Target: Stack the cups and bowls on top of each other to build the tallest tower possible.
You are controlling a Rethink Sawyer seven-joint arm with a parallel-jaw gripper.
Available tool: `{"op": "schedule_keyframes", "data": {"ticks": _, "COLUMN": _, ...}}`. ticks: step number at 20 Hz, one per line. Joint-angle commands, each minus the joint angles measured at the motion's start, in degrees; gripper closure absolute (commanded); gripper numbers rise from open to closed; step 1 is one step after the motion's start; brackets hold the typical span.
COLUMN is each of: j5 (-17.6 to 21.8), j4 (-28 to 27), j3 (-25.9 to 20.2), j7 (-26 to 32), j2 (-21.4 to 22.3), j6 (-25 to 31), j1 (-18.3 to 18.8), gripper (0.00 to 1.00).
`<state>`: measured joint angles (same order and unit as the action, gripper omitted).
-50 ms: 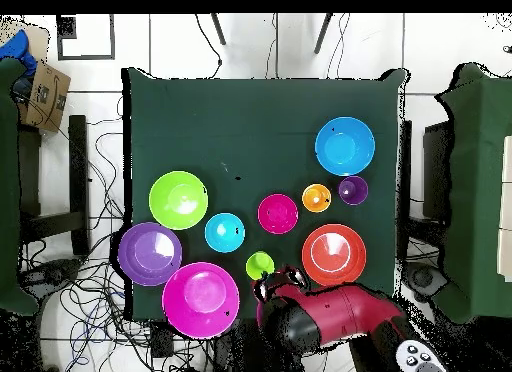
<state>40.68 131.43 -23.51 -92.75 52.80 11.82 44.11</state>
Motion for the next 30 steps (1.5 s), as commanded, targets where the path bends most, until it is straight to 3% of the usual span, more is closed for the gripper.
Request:
{"op": "schedule_keyframes", "data": {"ticks": 1, "j5": -4.41, "j4": 3.94, "j3": -5.91, "j7": -1.01, "j2": 3.36, "j6": 5.23, "j1": 0.75, "gripper": 0.0}}
{"op": "schedule_keyframes", "data": {"ticks": 13, "j5": -6.11, "j4": 2.61, "j3": -4.75, "j7": -4.07, "j2": 1.43, "j6": 3.45, "j1": -2.72, "gripper": 0.0}}
{"op": "schedule_keyframes", "data": {"ticks": 30, "j5": -2.8, "j4": -3.34, "j3": -2.27, "j7": -3.01, "j2": -5.04, "j6": 1.18, "j1": -3.7, "gripper": 0.0}}
